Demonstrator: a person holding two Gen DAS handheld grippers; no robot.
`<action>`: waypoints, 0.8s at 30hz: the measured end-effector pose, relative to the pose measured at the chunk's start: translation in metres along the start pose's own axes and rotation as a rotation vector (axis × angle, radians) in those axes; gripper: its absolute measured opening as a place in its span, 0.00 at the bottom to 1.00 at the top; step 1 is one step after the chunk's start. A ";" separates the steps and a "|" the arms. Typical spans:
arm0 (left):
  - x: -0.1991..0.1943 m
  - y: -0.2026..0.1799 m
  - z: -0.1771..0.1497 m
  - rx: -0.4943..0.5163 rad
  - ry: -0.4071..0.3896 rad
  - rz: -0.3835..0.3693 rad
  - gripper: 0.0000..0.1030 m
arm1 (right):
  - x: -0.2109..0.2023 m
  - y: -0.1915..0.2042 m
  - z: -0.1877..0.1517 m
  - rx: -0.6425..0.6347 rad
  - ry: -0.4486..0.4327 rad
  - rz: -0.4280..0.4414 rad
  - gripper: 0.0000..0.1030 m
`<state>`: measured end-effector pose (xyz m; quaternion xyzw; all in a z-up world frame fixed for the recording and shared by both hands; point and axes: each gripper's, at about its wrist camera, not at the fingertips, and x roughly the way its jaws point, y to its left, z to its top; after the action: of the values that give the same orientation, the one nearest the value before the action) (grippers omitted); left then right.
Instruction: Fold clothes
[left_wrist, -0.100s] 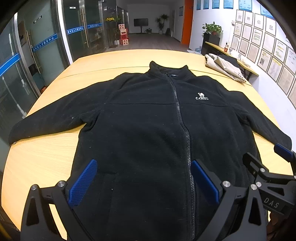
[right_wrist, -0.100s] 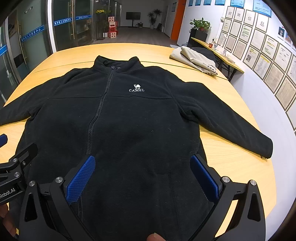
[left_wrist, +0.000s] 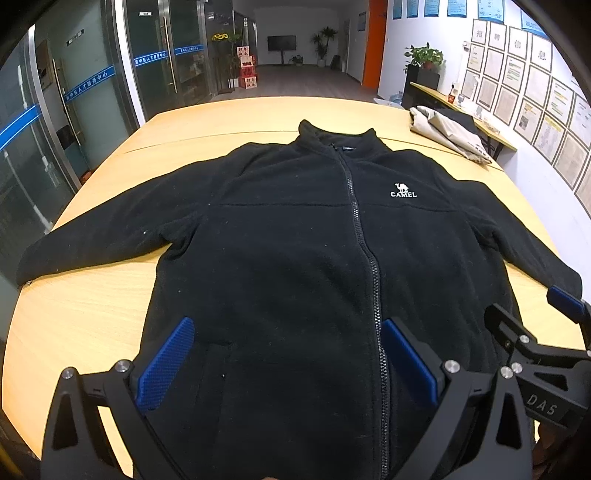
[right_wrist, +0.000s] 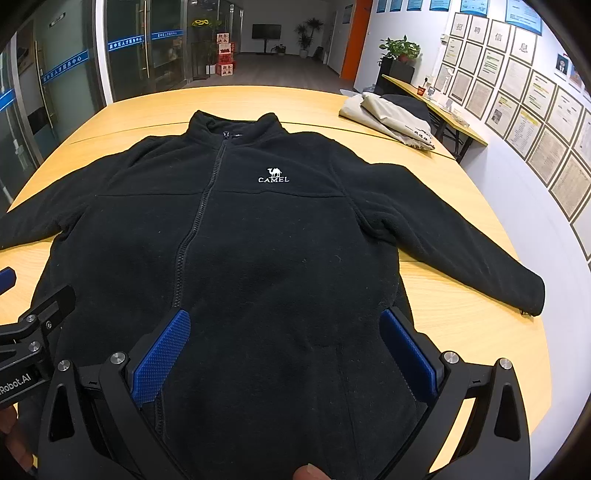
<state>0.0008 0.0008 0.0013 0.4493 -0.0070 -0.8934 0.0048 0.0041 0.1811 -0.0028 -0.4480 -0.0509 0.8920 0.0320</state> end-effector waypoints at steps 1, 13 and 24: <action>0.000 0.000 0.000 0.001 -0.003 0.002 1.00 | 0.000 0.000 0.000 0.000 0.000 0.000 1.00; 0.000 0.001 0.000 -0.006 0.000 0.002 1.00 | -0.002 -0.002 -0.002 0.005 0.003 0.004 1.00; -0.005 0.002 0.003 -0.004 -0.003 0.010 1.00 | 0.003 0.000 -0.002 0.006 0.010 0.012 1.00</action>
<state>0.0010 -0.0008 0.0069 0.4478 -0.0072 -0.8940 0.0101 0.0039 0.1816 -0.0058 -0.4527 -0.0455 0.8900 0.0282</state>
